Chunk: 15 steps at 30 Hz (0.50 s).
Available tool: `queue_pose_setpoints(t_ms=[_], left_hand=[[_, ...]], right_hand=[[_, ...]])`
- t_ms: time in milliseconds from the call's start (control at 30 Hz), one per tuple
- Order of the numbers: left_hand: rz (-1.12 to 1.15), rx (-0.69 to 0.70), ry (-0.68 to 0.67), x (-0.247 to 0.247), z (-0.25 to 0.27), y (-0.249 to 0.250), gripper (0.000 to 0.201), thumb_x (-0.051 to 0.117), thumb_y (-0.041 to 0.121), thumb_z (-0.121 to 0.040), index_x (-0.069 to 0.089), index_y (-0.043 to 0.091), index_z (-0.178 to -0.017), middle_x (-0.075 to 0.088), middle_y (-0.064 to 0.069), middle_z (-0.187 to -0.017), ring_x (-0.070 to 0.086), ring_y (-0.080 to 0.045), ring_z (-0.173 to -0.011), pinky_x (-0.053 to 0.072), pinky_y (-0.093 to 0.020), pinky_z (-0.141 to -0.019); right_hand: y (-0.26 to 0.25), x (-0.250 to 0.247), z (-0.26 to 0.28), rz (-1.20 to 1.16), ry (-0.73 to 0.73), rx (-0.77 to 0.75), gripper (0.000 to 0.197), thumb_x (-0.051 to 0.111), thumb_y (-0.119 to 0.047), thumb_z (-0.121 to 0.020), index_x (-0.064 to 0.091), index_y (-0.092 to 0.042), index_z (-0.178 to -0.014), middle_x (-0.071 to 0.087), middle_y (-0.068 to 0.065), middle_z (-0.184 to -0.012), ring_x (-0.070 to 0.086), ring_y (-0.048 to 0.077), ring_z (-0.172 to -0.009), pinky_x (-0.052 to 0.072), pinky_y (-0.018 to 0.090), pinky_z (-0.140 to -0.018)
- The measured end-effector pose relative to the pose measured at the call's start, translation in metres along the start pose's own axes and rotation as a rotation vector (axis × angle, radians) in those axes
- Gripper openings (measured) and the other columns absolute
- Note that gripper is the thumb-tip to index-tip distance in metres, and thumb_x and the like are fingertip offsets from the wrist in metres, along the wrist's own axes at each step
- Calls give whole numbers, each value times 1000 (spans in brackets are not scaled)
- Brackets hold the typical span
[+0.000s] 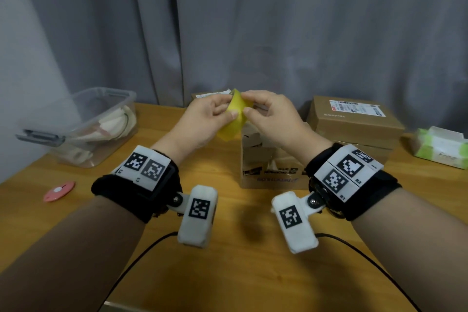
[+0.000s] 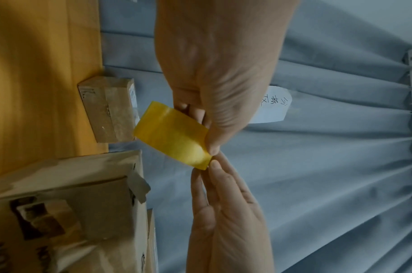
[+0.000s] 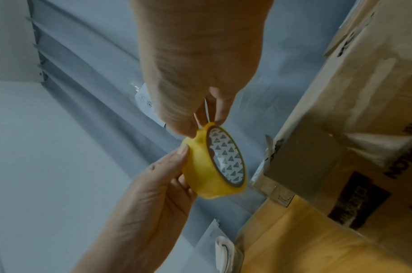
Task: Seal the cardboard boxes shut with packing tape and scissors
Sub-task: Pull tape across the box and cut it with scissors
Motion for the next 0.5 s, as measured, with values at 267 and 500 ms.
queue_pose_setpoints(t_ms=[267, 500], left_hand=[[-37, -28, 240, -4, 3, 2, 18, 62, 25, -91, 69, 8, -89, 71, -9, -78, 64, -14, -71, 52, -34, -72], [97, -68, 187, 2, 31, 23, 19, 52, 11, -95, 68, 1, -95, 67, -23, -88, 60, -25, -75, 50, -30, -64]], right_hand=[[-8, 0, 15, 128, 8, -55, 45, 65, -19, -89, 56, -12, -133, 55, 2, -131, 51, 14, -121, 38, 16, -100], [-17, 6, 37, 116, -21, -58, 78, 78, -39, -75, 44, -15, -142, 48, 3, -137, 49, 15, -124, 40, 29, -106]])
Point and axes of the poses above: each hand's wrist, its own z-axis away from the middle knuckle, its own x-axis out of the palm, y = z × x, the point moved 4 cm from there along -z, towards the middle knuckle
